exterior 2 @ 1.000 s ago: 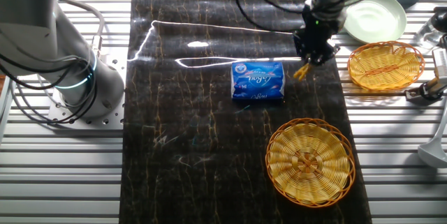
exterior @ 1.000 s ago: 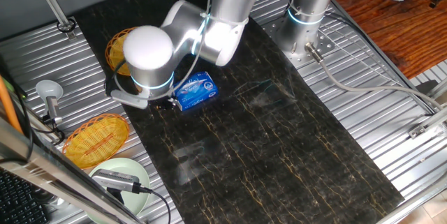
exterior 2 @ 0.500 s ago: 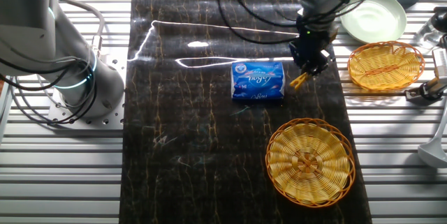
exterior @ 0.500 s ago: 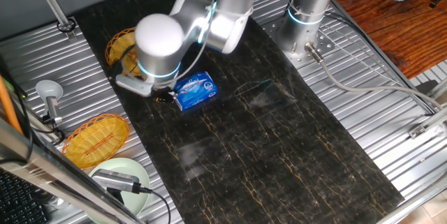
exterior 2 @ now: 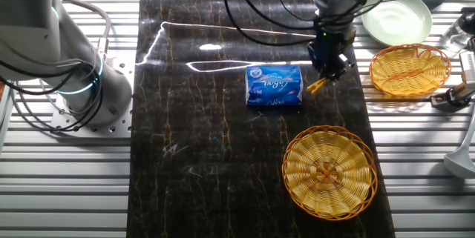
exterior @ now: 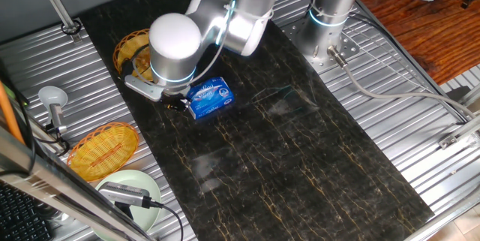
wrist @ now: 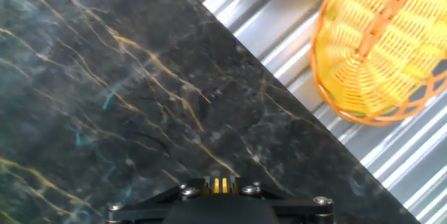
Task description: Use a clamp
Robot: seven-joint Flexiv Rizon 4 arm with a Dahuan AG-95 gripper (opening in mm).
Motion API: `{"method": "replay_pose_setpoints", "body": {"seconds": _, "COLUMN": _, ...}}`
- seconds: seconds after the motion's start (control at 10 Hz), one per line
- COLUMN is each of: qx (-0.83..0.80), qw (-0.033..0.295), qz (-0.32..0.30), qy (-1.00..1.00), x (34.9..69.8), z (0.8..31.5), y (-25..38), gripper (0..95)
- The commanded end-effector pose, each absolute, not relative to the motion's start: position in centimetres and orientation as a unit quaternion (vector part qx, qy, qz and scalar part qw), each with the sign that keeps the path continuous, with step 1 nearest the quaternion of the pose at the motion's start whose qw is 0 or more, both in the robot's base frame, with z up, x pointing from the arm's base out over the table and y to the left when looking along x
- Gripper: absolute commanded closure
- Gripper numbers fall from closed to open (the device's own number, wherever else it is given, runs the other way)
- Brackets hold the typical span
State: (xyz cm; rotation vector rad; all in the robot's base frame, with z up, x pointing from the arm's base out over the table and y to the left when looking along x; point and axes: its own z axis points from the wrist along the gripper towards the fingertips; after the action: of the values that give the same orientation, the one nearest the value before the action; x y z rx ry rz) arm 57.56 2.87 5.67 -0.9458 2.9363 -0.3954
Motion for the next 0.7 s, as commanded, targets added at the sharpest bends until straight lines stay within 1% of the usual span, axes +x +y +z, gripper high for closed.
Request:
{"method": "replay_pose_setpoints", "body": {"seconds": 0.1, "qx": -0.319, "qw": 0.017, "qz": -0.131, "qy": 0.938, "x": 57.38, "z": 6.03, "y": 2.81, "gripper": 95.0}}
{"method": "replay_pose_setpoints", "body": {"seconds": 0.7, "qx": -0.326, "qw": 0.015, "qz": -0.113, "qy": 0.939, "x": 57.37, "z": 6.14, "y": 2.89, "gripper": 95.0}}
